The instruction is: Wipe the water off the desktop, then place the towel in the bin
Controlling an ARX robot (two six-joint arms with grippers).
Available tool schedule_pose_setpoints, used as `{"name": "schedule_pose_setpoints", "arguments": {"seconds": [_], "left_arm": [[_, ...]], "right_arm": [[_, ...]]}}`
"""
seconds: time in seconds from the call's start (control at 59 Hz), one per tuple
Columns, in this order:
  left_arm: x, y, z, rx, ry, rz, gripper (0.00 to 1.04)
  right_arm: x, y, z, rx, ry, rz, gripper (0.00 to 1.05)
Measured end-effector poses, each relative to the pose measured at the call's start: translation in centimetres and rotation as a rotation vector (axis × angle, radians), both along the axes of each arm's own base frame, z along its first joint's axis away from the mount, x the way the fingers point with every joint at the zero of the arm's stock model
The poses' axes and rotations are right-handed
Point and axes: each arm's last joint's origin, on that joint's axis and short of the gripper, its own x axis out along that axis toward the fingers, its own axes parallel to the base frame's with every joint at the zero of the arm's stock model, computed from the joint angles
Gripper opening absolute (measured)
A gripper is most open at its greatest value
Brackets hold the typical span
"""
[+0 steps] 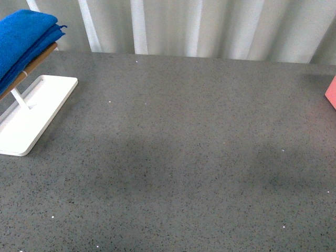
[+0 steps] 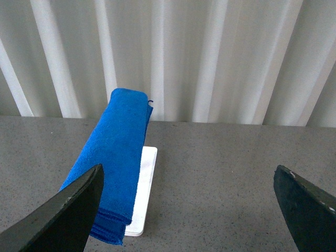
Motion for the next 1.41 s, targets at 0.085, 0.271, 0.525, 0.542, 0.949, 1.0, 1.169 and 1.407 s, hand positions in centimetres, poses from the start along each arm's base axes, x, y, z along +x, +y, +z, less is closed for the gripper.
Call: {"name": "schedule_pose_setpoints", "arguments": {"seconds": [0.085, 0.271, 0.525, 0.542, 0.949, 1.0, 1.169, 1.407], "left_arm": [[0.0, 0.0, 0.0, 0.000, 0.000, 0.000, 0.98], [0.0, 0.0, 0.0, 0.000, 0.000, 0.000, 0.98], [0.0, 0.0, 0.0, 0.000, 0.000, 0.000, 0.98], [0.0, 0.0, 0.0, 0.000, 0.000, 0.000, 0.98], [0.0, 0.0, 0.0, 0.000, 0.000, 0.000, 0.98], [0.0, 0.0, 0.0, 0.000, 0.000, 0.000, 0.98], [0.1, 0.0, -0.2, 0.015, 0.069, -0.053, 0.98], [5.3, 0.2, 3.7, -0.012, 0.260, -0.212, 0.98]], "right_arm": [[0.0, 0.0, 0.0, 0.000, 0.000, 0.000, 0.98], [0.0, 0.0, 0.0, 0.000, 0.000, 0.000, 0.98], [0.0, 0.0, 0.0, 0.000, 0.000, 0.000, 0.98], [0.0, 0.0, 0.0, 0.000, 0.000, 0.000, 0.98], [0.0, 0.0, 0.0, 0.000, 0.000, 0.000, 0.98], [0.0, 0.0, 0.0, 0.000, 0.000, 0.000, 0.98], [0.0, 0.0, 0.0, 0.000, 0.000, 0.000, 0.98], [0.0, 0.0, 0.0, 0.000, 0.000, 0.000, 0.98]]}}
